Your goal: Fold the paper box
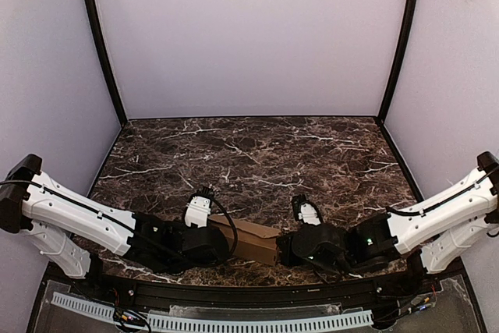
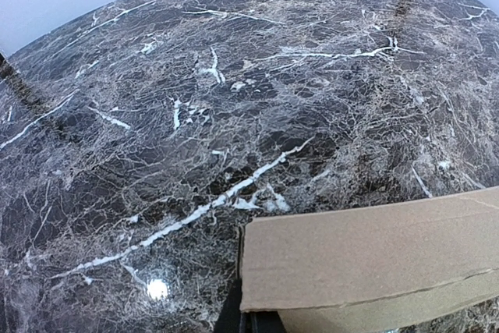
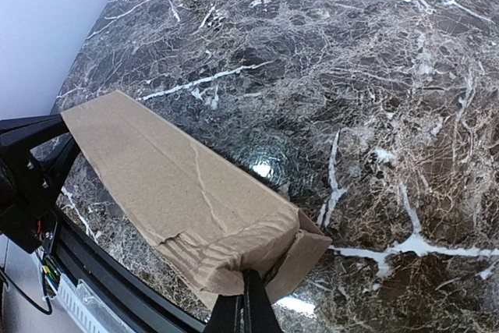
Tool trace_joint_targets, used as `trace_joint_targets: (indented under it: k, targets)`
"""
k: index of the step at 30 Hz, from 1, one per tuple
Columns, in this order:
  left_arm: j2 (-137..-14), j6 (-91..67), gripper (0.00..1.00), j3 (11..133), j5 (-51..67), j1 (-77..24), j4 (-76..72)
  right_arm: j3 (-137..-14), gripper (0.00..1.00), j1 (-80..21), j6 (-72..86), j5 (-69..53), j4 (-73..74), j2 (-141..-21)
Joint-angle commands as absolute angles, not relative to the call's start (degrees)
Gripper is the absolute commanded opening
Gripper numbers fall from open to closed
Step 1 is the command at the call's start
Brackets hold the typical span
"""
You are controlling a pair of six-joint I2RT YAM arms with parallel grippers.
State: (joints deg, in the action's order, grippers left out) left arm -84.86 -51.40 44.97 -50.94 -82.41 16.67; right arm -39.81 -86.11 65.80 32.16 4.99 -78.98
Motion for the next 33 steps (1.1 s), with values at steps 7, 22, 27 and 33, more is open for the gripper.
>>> trace_joint_targets:
  k: [7,22,27,33]
  targets:
    - [-86.13,-53.06,0.00,45.18,-44.90,-83.32,17.12,-42.28,0.06,-90.15,67.98,27.64,20.86,-85.12]
    - [-86.53,-51.95,0.00,45.27,-45.48,-83.31,17.15,-47.19,0.31,-89.53,60.31,32.51,28.77,-72.73]
    - [-86.84,-50.98,0.00,45.72,-45.78,-83.29,16.81,-47.05,0.25,-86.44,55.66,32.95,29.26,-68.48]
    - [-87.45,-50.45,0.00,46.27,-45.75,-83.32,17.06,-45.92,0.03,-79.14,45.70,25.58,18.83,-65.27]
